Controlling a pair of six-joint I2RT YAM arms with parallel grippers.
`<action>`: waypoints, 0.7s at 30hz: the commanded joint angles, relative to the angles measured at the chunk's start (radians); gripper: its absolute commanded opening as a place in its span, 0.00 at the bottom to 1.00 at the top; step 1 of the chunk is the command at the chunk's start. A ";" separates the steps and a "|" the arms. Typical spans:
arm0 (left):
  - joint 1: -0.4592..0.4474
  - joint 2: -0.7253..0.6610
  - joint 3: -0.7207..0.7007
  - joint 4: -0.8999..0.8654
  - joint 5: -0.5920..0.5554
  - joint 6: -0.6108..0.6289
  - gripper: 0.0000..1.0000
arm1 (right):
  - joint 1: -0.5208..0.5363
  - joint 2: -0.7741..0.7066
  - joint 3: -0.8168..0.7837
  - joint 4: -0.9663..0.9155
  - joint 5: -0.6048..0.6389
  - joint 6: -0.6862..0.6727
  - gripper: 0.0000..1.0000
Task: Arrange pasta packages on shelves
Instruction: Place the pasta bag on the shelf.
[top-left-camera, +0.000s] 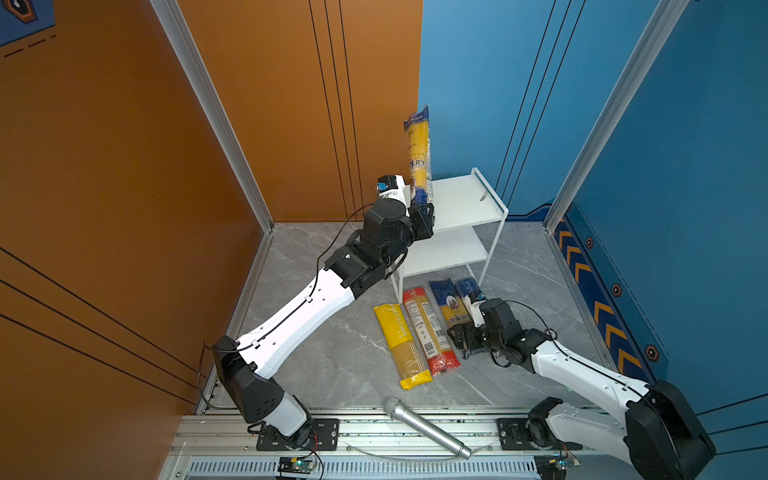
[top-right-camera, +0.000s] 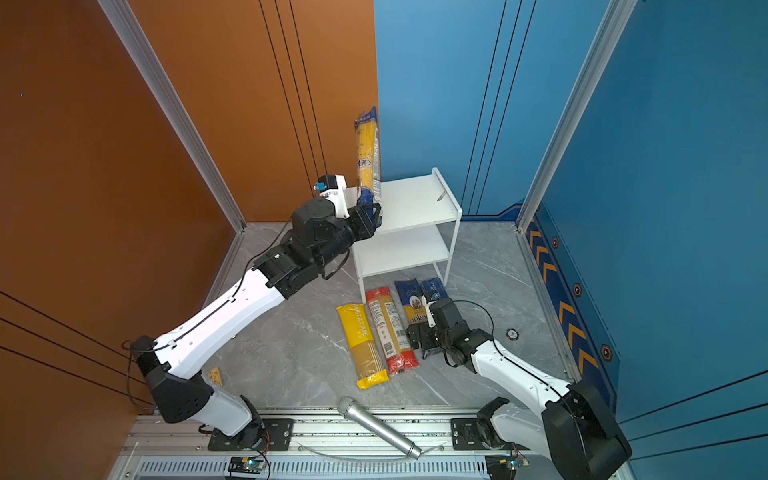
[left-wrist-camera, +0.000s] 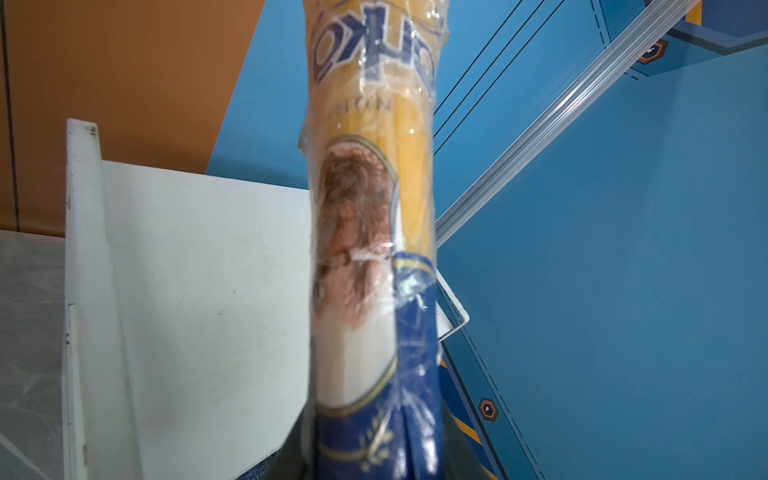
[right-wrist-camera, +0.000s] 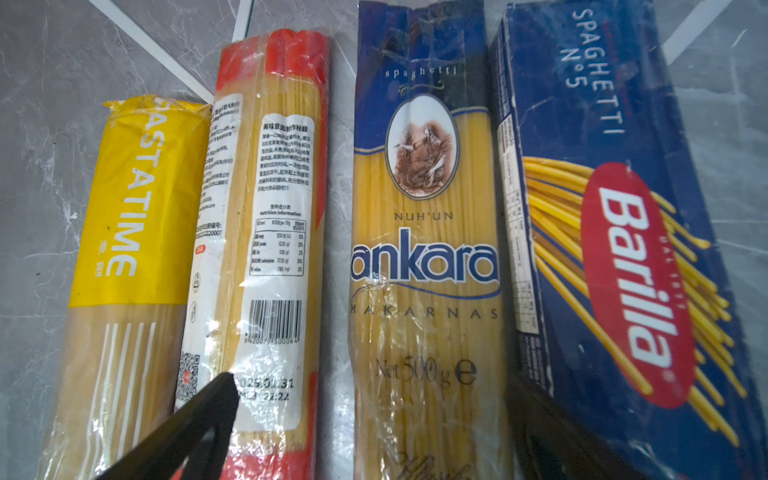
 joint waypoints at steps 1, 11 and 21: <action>-0.028 -0.016 0.067 0.128 -0.124 0.069 0.00 | -0.010 -0.018 0.003 -0.013 -0.016 -0.024 0.98; -0.134 -0.005 0.087 0.107 -0.325 0.163 0.00 | -0.024 -0.067 -0.006 -0.012 -0.063 -0.033 0.98; -0.168 0.012 0.090 0.053 -0.527 0.158 0.00 | -0.030 -0.121 -0.027 -0.018 -0.082 -0.028 0.98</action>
